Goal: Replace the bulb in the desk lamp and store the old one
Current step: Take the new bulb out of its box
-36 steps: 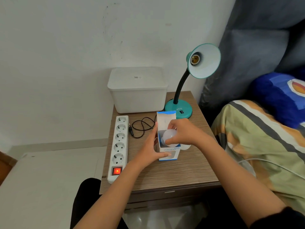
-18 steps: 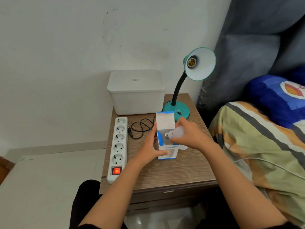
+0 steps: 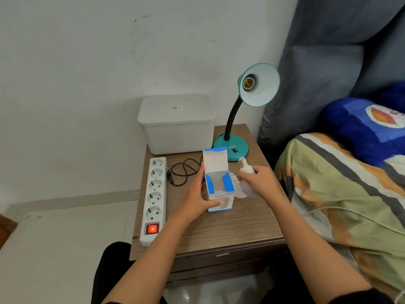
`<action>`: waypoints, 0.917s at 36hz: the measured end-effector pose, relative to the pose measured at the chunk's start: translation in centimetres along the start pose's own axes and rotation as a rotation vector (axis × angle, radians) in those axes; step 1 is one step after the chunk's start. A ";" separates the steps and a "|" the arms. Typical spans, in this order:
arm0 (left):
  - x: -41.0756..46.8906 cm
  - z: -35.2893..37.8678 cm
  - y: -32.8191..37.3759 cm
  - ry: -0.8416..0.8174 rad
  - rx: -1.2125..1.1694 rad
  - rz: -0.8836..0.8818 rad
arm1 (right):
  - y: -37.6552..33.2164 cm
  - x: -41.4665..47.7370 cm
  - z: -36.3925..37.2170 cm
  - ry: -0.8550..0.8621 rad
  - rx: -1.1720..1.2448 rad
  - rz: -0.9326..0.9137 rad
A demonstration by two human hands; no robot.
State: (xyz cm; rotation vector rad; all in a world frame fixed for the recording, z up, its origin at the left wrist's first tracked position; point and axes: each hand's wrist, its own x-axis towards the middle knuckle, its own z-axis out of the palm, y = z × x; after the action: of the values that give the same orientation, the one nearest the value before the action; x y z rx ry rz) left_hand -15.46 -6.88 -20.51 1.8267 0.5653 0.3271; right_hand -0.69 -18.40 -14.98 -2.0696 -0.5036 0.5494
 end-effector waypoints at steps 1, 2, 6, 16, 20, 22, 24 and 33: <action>0.0 0.1 0.0 0.004 -0.005 -0.001 | 0.0 0.3 0.2 0.033 0.026 0.002; -0.1 0.1 -0.1 0.007 -0.014 -0.004 | -0.1 0.5 0.3 0.062 0.044 0.000; -0.2 0.3 -0.2 0.026 -0.027 0.000 | -0.5 1.3 1.1 0.140 0.163 -0.022; -0.3 0.5 -0.5 0.027 -0.059 0.002 | -1.8 2.8 2.0 0.076 0.395 0.059; -0.1 0.5 -0.6 0.025 -0.058 -0.003 | -2.0 2.7 2.1 -0.005 0.409 0.056; -0.1 0.5 -0.6 0.028 -0.069 -0.003 | -2.0 2.4 1.9 -0.042 0.425 0.034; -0.2 0.6 -0.6 0.030 -0.078 -0.005 | -1.8 2.0 1.6 -0.062 0.431 0.004; -0.4 0.9 -0.7 0.038 -0.078 -0.011 | -0.7 -0.1 0.3 -0.104 0.364 -0.182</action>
State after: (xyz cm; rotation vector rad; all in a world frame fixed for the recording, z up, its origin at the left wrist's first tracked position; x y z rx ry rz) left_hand -15.55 -7.65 -21.44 1.7449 0.5807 0.3722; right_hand -1.07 -17.88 -14.48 -1.6388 -0.5980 0.5938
